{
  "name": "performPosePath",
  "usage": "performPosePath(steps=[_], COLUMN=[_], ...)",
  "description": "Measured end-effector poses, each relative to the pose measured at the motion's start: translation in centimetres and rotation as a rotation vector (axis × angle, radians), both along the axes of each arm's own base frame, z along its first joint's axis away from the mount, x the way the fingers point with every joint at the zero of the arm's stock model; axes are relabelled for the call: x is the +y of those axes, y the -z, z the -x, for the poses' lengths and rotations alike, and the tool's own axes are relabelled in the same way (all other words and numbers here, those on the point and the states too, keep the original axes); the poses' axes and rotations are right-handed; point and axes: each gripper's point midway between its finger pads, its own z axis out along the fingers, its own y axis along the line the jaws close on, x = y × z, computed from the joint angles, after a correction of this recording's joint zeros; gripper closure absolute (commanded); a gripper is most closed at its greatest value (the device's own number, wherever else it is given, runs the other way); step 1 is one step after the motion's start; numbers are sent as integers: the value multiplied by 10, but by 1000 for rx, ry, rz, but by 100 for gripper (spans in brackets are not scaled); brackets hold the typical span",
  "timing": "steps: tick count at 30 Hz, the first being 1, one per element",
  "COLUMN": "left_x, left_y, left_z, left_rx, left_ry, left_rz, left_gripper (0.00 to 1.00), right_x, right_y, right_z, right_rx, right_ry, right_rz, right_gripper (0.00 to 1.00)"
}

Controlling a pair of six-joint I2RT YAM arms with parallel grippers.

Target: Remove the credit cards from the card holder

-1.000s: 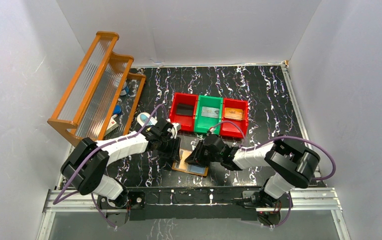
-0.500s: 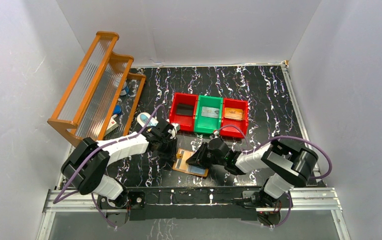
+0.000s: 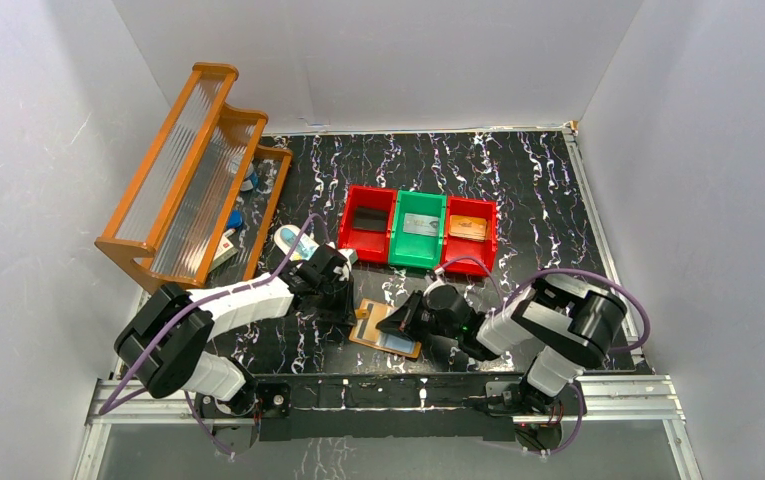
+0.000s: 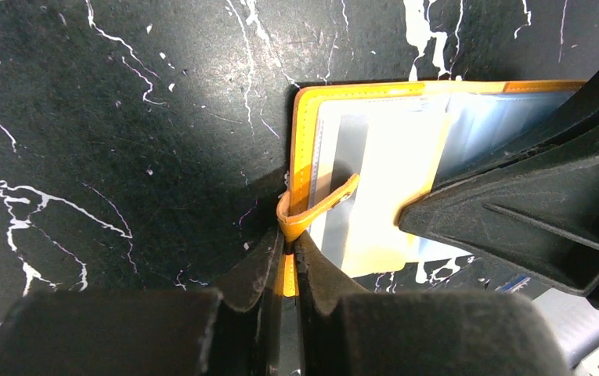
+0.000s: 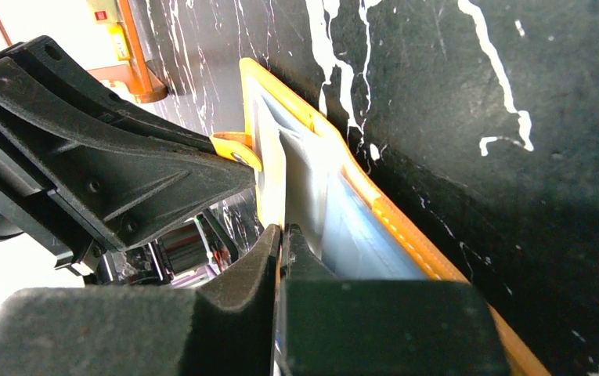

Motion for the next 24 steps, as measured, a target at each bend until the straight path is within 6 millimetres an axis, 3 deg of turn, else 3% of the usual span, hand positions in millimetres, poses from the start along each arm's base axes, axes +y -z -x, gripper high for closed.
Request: performPosePath(steps=[8, 14, 24], left_x=[1, 1, 4], left_y=[1, 1, 1], left_z=[0, 0, 1], left_rx=[-8, -9, -11], left_ry=[-27, -38, -50], left_rz=[-13, -20, -34], left_gripper=[100, 100, 100], right_x=[-9, -28, -45], right_y=[-9, -4, 3], right_z=[5, 13, 17], right_rx=[-17, 3, 49], right_ry=[-1, 10, 40], right_rz=[-7, 24, 26], right_gripper=[87, 83, 86])
